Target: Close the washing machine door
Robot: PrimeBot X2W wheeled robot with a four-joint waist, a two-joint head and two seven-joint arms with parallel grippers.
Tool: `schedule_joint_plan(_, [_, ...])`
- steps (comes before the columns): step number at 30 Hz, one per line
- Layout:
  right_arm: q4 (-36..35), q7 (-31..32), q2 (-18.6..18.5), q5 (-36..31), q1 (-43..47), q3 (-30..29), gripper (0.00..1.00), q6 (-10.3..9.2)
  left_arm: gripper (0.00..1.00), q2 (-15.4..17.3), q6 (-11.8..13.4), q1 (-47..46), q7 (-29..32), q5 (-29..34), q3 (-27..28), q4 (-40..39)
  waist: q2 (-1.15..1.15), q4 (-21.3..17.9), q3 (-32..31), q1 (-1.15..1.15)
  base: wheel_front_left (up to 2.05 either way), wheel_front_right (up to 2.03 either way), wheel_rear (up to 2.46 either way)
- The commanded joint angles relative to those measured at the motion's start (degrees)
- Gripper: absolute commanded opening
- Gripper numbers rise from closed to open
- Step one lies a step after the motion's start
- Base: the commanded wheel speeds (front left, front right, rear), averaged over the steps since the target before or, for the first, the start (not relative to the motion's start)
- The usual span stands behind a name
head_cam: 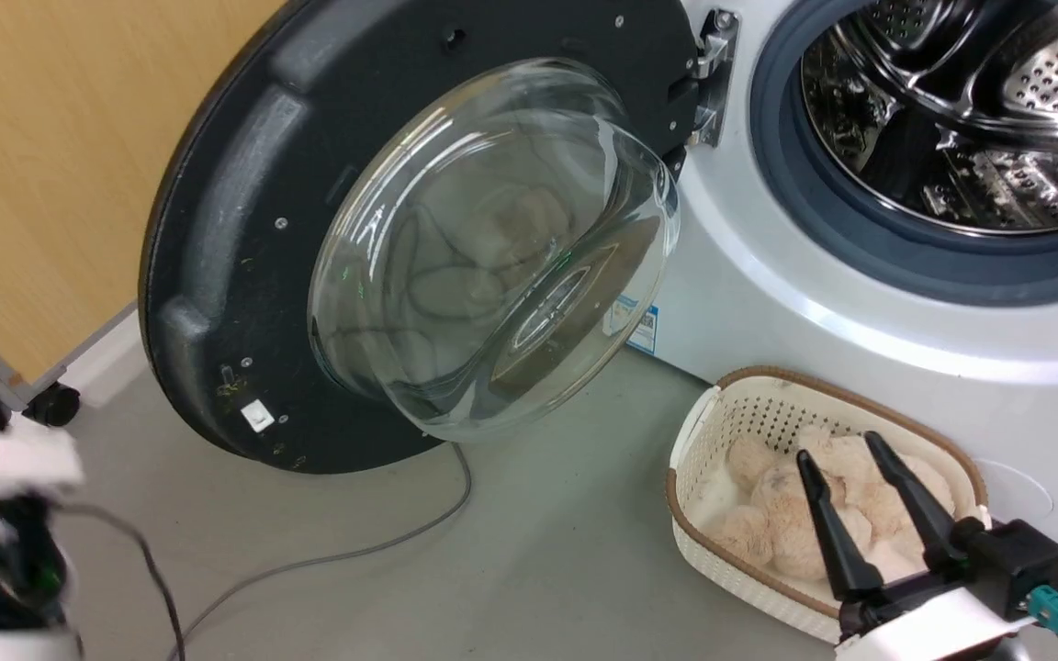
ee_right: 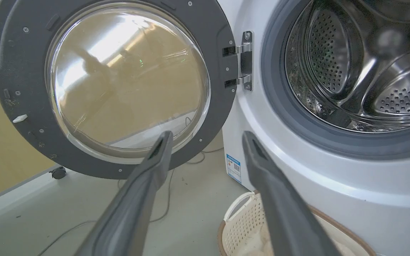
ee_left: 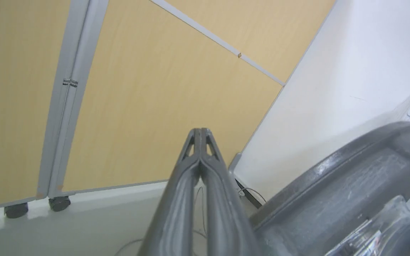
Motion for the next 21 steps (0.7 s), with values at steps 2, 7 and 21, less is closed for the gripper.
schedule_joint_plan(2, [-0.9, 0.4, -0.2, -0.6, 1.0, -0.5, 1.0, 0.05, 0.0, 0.6, -1.0, -3.5, 2.2, -4.2, 1.8, 3.1, 0.0, -0.1, 0.4, 0.0, 0.0, 0.0, 0.0])
schedule_joint_plan(7, [-2.6, 1.5, -0.2, -1.2, 0.9, -0.5, 1.0, 0.05, 0.0, 3.0, -1.9, -10.4, 11.7, -15.5, 6.4, 13.8, 0.0, -1.9, 1.8, 0.0, 0.0, 0.0, 0.0])
schedule_joint_plan(21, [-3.6, 2.1, -0.9, -1.5, 0.2, -0.7, 1.0, 0.05, 0.0, 2.3, -2.7, -15.4, 39.4, -36.1, 9.9, 25.0, 0.0, -4.4, 3.4, 0.0, 0.0, 0.0, 0.0])
